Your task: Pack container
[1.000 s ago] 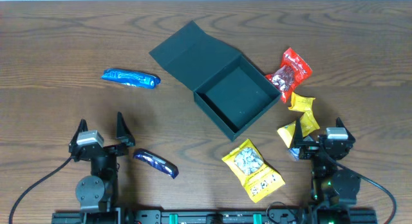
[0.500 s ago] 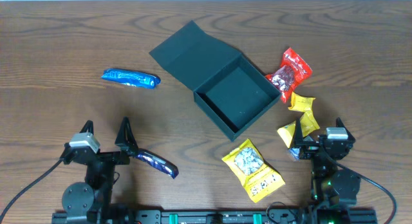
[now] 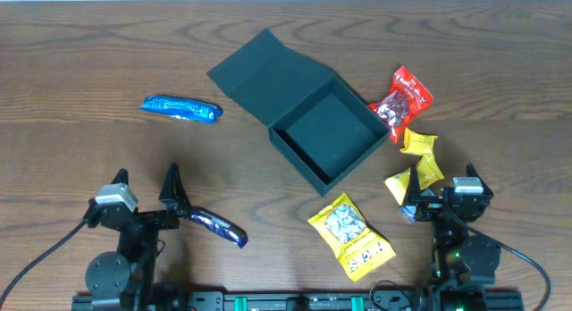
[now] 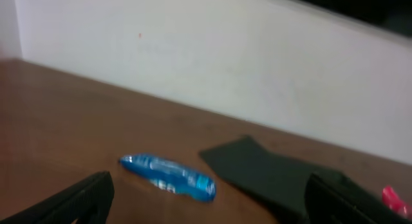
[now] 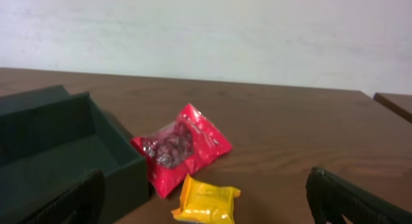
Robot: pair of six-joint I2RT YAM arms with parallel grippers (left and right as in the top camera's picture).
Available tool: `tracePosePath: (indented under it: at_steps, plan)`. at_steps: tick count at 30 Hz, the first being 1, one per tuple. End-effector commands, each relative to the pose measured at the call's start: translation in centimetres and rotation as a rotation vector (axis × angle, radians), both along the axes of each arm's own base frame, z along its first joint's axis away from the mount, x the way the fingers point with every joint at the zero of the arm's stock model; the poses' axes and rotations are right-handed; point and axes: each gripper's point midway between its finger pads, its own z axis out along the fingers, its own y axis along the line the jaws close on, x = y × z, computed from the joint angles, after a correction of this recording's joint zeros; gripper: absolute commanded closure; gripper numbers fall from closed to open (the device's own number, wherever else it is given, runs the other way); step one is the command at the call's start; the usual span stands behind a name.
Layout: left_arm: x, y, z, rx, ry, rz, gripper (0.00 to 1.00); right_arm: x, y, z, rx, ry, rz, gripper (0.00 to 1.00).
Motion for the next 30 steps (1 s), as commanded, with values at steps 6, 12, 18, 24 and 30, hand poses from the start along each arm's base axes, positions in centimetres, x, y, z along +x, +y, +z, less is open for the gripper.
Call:
tracePosePath:
  at_steps: [6, 12, 18, 24, 30]
  plan:
    - [0.0, 0.1, 0.8, 0.01, -0.029, 0.006, 0.05, -1.3, 0.2, 2.4, 0.093, 0.044, 0.0, 0.01]
    - [0.0, 0.1, -1.3, 0.008, 0.055, 0.006, 0.05, -4.6, -0.3, 10.0, 0.1, 0.012, -0.037, 0.01]
    - [-0.6, 0.1, -4.9, 0.003, 0.206, 0.006, 0.05, -6.2, 0.3, 12.3, 0.227, 0.16, -0.033, 0.01]
    - [-2.4, 0.1, -10.3, -0.006, 0.436, 0.005, 0.05, -6.0, 3.2, 12.2, 0.276, 0.414, 0.105, 0.01]
    - [-6.0, -0.1, -15.8, -0.015, 0.704, 0.004, 0.05, -7.5, 5.6, 11.2, 0.352, 0.659, 0.208, 0.01]
